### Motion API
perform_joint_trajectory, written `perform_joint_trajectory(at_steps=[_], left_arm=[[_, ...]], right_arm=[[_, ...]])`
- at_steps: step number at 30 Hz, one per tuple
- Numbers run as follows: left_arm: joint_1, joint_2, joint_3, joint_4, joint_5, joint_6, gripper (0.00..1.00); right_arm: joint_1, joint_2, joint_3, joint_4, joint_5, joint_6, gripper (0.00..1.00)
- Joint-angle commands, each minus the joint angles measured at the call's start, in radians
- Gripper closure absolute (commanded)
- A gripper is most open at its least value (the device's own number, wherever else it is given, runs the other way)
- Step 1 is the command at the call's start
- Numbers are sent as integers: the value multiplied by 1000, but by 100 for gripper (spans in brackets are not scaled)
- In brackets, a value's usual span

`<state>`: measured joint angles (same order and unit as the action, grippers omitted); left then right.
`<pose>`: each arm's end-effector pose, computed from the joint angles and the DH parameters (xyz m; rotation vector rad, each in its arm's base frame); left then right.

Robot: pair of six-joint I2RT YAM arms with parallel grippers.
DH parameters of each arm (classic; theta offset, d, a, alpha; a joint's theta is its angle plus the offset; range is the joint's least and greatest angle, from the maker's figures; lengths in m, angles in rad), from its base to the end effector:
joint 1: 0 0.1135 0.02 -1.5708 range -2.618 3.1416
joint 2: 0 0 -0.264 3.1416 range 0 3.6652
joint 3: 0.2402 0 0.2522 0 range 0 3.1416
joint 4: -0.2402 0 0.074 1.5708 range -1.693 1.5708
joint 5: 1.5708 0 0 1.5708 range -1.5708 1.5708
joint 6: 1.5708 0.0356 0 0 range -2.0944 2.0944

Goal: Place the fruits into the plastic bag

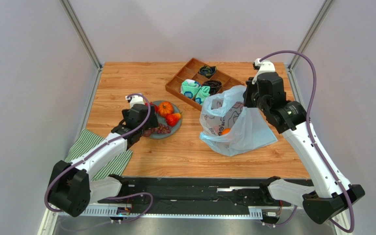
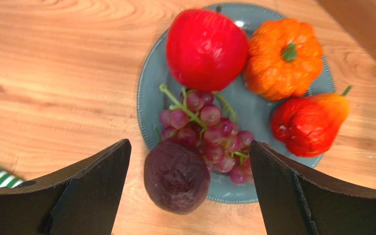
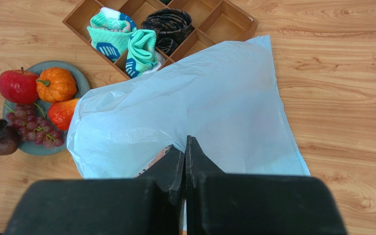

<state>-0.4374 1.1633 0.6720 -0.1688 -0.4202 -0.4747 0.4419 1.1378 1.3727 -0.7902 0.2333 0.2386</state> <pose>0.2270 -0.0901 0.2279 -0.2650 2.1492 -0.0521 0.2076 0.0891 0.4112 -0.0772 2.1120 0.1586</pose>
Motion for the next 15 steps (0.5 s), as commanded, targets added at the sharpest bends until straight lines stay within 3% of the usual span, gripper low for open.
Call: perform_joint_trajectory(at_steps=[1,15], left_arm=[[8,-2,-17,5,-32,-38,1],[85,24,-81,51,124,-104,1]], right_arm=[[0,-1,2,43,-3,-5,100],[0,4,2,48,-3,-7,100]])
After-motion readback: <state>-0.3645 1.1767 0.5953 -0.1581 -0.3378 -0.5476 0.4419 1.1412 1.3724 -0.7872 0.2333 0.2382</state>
